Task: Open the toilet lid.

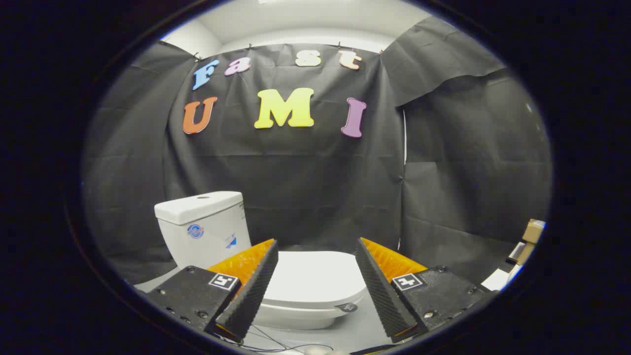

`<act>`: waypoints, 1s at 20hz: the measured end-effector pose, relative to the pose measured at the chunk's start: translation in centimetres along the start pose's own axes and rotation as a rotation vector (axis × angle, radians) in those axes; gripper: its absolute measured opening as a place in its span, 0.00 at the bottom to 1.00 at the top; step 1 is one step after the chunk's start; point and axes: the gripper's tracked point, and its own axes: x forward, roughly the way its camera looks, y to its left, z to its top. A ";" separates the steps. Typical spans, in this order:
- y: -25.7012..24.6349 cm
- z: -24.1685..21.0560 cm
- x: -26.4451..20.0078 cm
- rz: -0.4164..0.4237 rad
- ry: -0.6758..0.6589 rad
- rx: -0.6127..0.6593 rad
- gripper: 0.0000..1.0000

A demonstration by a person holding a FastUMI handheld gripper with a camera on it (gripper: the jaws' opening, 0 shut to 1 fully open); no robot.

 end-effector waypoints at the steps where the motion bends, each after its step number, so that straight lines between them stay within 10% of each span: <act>1: -0.1 0.1 0.0 -0.001 -0.002 -0.002 0.99; 20: 0.2 0.4 1.9 0.016 0.017 -0.003 0.99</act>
